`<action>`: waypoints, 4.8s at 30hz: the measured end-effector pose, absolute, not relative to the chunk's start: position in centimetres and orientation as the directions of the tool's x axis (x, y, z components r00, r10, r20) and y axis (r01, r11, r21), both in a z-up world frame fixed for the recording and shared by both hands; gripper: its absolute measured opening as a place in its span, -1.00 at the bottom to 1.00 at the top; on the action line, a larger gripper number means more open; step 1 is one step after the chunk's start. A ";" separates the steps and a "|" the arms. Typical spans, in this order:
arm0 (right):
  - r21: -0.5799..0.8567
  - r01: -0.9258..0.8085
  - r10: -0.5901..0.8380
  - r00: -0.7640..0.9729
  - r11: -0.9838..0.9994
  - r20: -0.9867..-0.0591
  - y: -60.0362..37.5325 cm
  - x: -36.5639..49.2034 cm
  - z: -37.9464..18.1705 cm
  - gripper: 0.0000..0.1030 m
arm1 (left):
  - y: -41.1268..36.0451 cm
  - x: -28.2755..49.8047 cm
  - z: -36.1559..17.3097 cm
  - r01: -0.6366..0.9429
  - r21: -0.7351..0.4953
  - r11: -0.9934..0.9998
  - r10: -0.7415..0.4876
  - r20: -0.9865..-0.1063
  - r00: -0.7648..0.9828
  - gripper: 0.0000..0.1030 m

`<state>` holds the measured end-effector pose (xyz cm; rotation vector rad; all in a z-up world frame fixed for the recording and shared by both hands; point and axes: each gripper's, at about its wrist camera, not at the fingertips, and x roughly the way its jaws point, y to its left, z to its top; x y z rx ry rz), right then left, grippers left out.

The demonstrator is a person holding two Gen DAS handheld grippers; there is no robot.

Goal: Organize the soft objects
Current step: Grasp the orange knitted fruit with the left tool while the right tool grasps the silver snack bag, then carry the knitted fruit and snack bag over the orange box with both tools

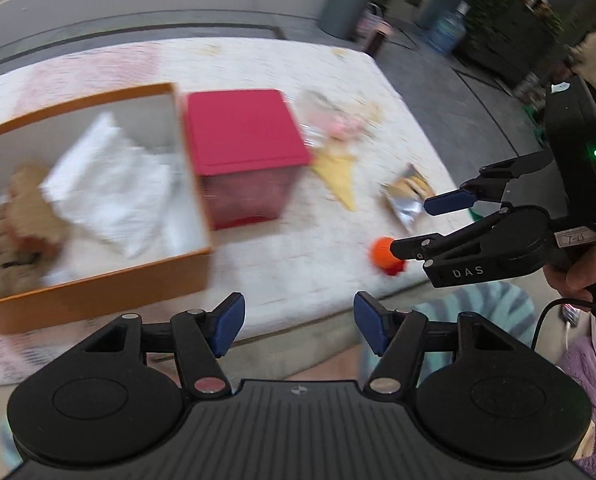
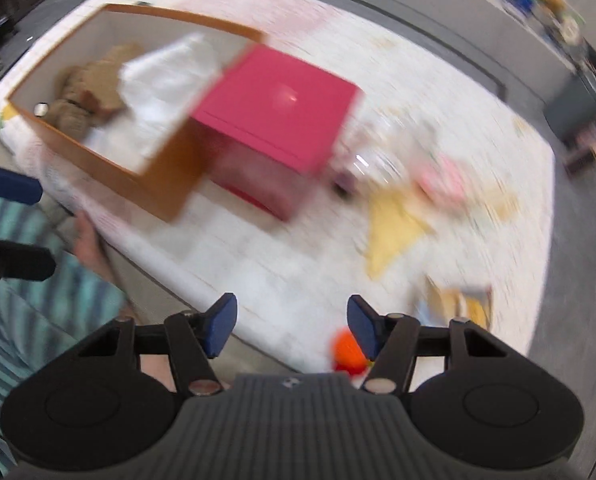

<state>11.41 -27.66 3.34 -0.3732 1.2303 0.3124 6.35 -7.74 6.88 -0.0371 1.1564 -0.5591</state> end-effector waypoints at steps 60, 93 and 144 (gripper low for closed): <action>-0.017 -0.136 0.009 0.194 0.991 -0.981 -46.5 21.3 -10.6 0.70 | -26.0 15.2 -7.1 0.456 -0.253 0.853 -0.354 -0.923 0.150 0.01; -0.211 -0.313 -0.093 0.352 0.926 -0.931 -36.9 16.8 -1.4 -1.00 | -19.4 11.9 -0.7 0.451 -0.250 0.857 -0.388 -0.888 0.246 0.01; -0.445 -0.499 -0.133 0.542 0.744 -0.830 -29.9 11.5 3.2 -1.00 | -12.3 10.1 4.6 0.451 -0.209 0.868 -0.385 -0.856 0.346 0.01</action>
